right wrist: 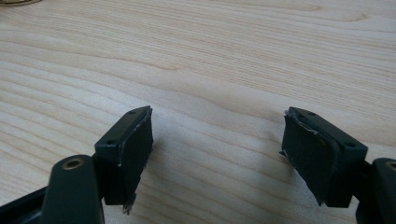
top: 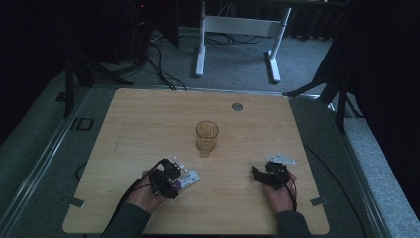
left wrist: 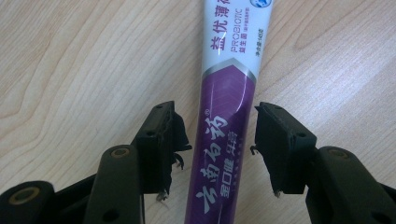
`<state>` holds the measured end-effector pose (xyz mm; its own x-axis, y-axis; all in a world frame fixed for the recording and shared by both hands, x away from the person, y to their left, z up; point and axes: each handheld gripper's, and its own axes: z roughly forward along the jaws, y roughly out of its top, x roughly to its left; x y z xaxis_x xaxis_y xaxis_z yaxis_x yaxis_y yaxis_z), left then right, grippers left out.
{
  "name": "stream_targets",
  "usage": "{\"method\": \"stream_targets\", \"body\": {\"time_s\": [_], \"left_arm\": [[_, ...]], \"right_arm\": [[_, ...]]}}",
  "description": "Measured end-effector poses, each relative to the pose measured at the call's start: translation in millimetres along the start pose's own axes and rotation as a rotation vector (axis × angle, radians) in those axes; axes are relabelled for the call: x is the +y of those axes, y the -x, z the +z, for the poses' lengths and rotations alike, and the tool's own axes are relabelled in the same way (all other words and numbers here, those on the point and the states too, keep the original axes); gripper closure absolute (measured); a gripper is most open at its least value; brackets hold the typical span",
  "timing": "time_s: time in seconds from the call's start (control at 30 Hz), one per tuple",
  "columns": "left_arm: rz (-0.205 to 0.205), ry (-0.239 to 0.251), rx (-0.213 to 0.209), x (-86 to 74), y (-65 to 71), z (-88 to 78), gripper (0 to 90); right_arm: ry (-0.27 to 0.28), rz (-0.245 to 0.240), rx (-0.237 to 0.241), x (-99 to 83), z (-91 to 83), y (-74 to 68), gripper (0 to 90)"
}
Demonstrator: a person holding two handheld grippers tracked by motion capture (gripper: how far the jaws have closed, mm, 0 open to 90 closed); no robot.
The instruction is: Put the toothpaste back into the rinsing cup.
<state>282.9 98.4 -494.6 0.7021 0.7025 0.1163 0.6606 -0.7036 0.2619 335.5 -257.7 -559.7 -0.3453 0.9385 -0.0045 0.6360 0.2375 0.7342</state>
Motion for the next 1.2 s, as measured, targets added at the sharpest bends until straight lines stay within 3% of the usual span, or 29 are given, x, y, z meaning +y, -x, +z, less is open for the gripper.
{"method": "stream_targets", "body": {"time_s": [0.27,0.9,1.2], "left_arm": [[0.016,-0.023,0.016,1.9,1.3,2.4,50.9],[0.021,-0.1,-0.019,5.3,2.1,20.0,53.5],[0.018,-0.112,-0.034,6.1,0.9,26.4,54.2]], "right_arm": [[0.0,0.0,0.0,0.0,0.0,0.0,24.6],[0.001,-0.002,0.0,0.0,0.1,0.1,24.6],[0.0,-0.003,0.0,-0.1,0.1,0.2,24.6]]}}
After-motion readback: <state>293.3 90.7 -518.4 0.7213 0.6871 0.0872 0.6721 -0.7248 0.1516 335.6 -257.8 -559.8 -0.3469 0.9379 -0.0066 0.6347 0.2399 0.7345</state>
